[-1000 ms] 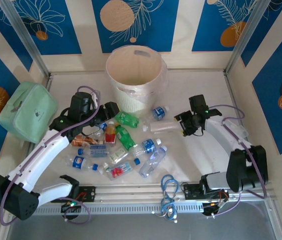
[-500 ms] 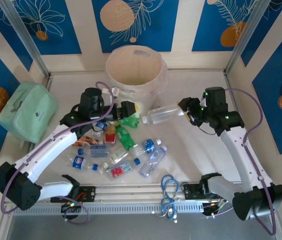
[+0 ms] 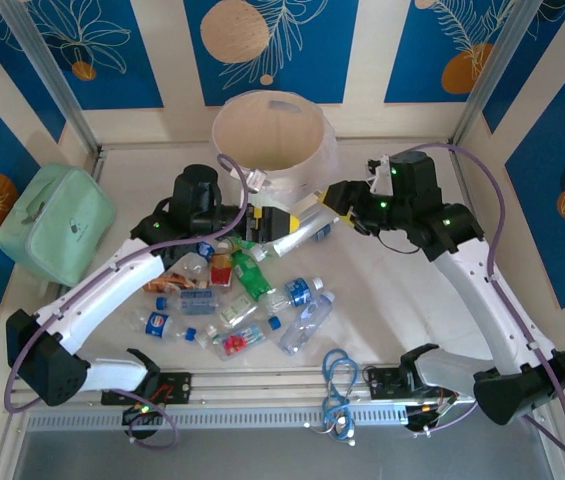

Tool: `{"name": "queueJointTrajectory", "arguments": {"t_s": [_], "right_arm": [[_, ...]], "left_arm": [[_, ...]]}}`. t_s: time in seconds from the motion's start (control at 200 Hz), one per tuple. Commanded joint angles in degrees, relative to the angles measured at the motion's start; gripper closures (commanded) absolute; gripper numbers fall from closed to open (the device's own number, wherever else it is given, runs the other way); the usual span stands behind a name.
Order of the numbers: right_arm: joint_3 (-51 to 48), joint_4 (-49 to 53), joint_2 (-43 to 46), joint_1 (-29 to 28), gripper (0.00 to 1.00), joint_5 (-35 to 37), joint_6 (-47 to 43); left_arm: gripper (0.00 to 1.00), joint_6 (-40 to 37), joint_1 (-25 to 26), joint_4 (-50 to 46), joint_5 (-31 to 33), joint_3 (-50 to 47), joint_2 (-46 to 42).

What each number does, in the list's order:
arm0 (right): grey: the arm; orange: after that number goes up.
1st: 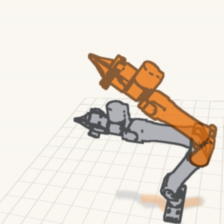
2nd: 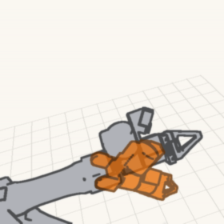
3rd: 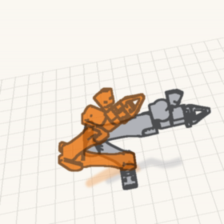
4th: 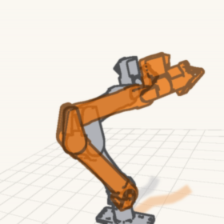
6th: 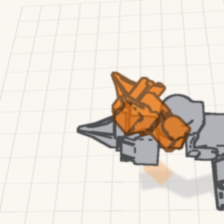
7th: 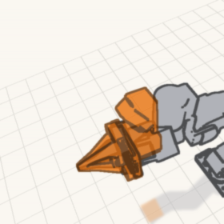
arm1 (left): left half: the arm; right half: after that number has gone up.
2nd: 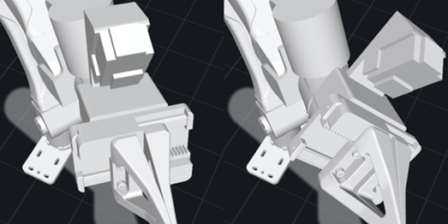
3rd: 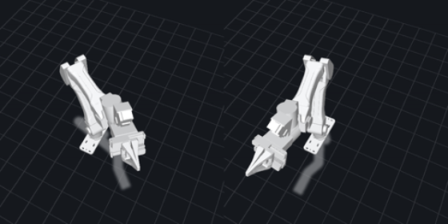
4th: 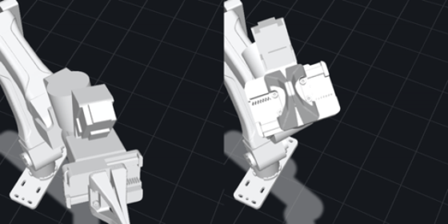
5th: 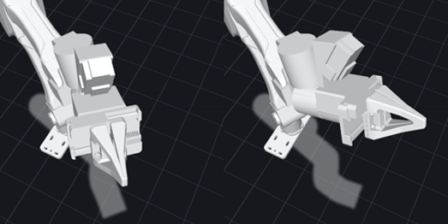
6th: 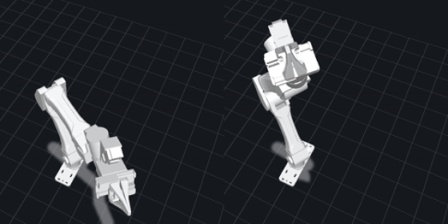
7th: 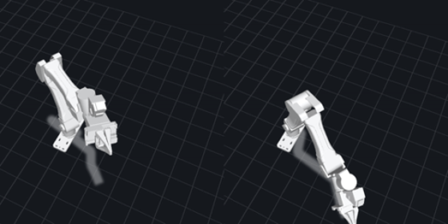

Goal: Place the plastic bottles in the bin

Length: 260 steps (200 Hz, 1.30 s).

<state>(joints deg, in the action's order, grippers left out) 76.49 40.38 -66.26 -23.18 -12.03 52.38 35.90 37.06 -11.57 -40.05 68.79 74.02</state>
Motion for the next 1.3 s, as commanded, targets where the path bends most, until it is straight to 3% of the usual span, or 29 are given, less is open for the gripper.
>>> {"name": "queueJointTrajectory", "arguments": {"t_s": [0.0, 0.425, 0.805, 0.935, 1.12, 1.296], "right_arm": [[2.99, 1.18, -0.74, -2.13, 0.68, -0.38, -2.61], [7.27, 4.8, -3.09, -6.04, 0.68, 5.12, -4.13], [7.4, 5.74, -3.88, -6.96, 0.68, 6.41, -3.34], [7.92, 5.6, -4.73, -6.98, 0.68, 5.76, -3.22], [8.28, 4.82, -5.62, -7.03, 0.68, 4.52, -2.7], [8.68, 5.11, -6.33, -7.14, 0.68, 4.47, -2.54]], "left_arm": [[0.0, -4.81, 0.99, -2.96, -4.74, 2.47, 0.3], [0.12, -10.11, 1.04, -9.05, -0.86, 3.53, 0.14], [0.33, -15.65, 2.91, -12.27, 8.54, 4.69, -1.29], [0.33, -15.78, 3.16, -11.31, 7.94, 4.61, -1.23], [0.26, -15.16, 3.35, -10.49, 5.87, 4.5, -0.26], [0.29, -15.69, 3.55, -10.58, 6.27, 4.58, -0.1]]}}
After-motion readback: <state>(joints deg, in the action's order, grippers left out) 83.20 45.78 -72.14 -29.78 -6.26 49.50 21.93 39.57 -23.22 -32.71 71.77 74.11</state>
